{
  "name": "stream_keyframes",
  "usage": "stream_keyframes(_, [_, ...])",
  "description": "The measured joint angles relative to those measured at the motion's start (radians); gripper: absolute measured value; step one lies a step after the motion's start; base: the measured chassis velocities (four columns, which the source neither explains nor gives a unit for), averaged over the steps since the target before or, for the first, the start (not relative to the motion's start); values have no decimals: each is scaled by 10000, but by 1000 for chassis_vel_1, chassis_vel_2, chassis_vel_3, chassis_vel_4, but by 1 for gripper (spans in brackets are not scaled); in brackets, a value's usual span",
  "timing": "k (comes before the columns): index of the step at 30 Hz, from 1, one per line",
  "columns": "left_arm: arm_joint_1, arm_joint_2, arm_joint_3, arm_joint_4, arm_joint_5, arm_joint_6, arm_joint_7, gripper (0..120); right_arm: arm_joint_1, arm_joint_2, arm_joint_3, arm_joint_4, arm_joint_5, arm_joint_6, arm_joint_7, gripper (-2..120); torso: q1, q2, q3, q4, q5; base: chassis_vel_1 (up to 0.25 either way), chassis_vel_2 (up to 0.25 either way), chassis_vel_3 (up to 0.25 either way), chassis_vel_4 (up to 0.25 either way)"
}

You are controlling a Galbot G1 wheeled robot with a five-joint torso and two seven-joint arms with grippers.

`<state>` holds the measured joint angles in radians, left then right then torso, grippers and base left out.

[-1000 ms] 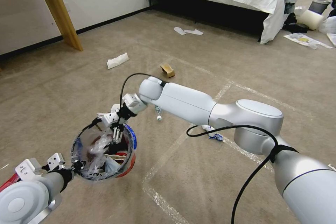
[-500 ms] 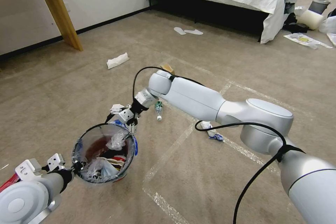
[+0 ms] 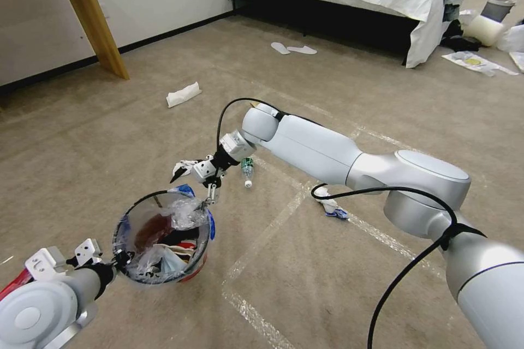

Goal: Pick up the trash bin and place the garbage on the floor into it.

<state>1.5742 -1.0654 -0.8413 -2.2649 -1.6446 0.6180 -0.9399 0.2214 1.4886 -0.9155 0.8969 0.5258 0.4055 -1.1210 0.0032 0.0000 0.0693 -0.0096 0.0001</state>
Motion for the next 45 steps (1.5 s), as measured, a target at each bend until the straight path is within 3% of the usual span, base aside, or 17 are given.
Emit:
stream_keyframes(11, [-59,60,-5,64,-27,-4,0,0,207,273,-297,136,1541,-142,-20,100,0,0,0,0,-2,0,0,0,0])
stream_keyframes(17, [-58,83,-8,53,-48,-4,-1,0,219,273,-387,289,1709,-177,-99,100,0,0,0,-1,-2,0,0,0,0])
stream_keyframes(24, [7,115,-95,-2,-88,-5,-6,0,224,303,-377,442,913,199,-249,100,0,0,-1,0,-2,0,0,0,0])
stream_keyframes(27, [18,122,-130,-14,-110,-4,-10,0,223,200,-552,709,602,434,194,100,0,-1,1,-2,-1,0,0,0,0])
stream_keyframes(29, [18,143,-147,-46,-156,-4,-13,0,209,478,-139,537,-410,961,-157,100,0,0,0,0,-1,0,0,0,0])
stream_keyframes(38, [38,146,-179,-52,-159,-5,-22,0,284,361,-318,750,-480,1160,-629,100,0,0,0,-2,-2,0,0,0,0])
stream_keyframes(45, [86,128,-223,-52,-159,0,-21,0,214,618,272,899,-2346,1877,-949,100,0,0,0,-2,0,0,0,0,0])
